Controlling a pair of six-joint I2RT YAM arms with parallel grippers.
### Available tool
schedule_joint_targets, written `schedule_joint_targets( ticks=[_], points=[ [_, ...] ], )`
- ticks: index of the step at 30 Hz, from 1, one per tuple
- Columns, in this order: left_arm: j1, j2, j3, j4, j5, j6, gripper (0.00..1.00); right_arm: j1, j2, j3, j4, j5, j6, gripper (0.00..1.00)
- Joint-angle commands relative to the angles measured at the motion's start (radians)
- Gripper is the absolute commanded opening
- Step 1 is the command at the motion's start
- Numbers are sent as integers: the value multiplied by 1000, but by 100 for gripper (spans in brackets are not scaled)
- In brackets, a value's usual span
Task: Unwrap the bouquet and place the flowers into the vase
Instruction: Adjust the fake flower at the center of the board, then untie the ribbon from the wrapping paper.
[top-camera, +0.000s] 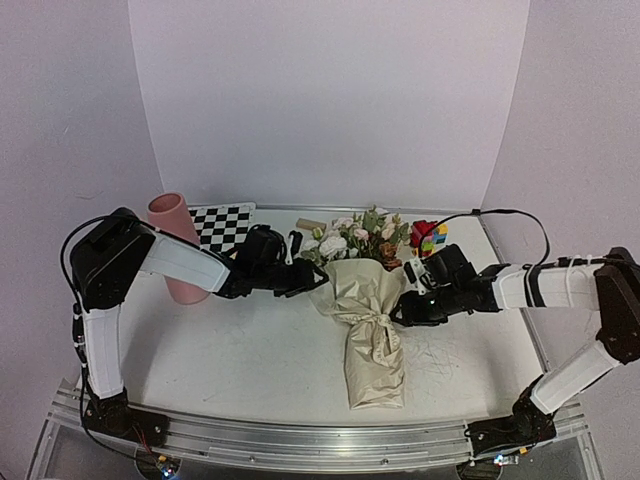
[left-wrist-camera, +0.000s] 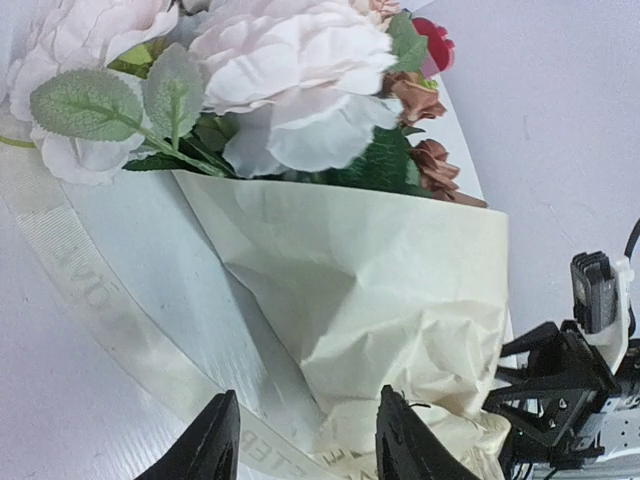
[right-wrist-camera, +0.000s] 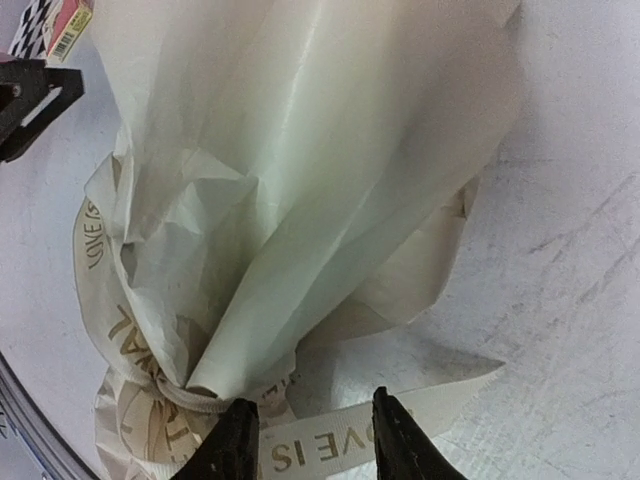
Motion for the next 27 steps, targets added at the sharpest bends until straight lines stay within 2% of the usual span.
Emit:
schedule_joint_targets(
  ticks=[1,5,9,12,14,17,20,23,27],
  points=[
    [-6,-125,-80,-15,29,92,49,0,-127,-19,-104,76,-45,48],
    [-6,-167,-120,-65,-12,138,51,1,-144,-58,-139,104,-40,51],
    [-21,-170,-121,-114,-37,167,51,1,-161,-96,-142,169,28,58],
    [-46,-182,-128,-128,-80,202,54,0,-218,-146,-108,179,122,61],
    [-65,-189,-128,-140,-115,220,57,-3,-251,-173,-101,173,239,66],
    [-89,-188,-114,-169,-176,220,59,-3,-289,-181,-96,125,409,69],
    [-108,-187,-111,-171,-265,154,58,-4,-350,-210,-62,135,585,68],
    [-118,-187,-119,-169,-336,49,58,-3,-416,-269,-9,214,736,68],
    [-142,-191,-120,-165,-389,-76,59,-4,-434,-298,44,245,858,67]
  ],
)
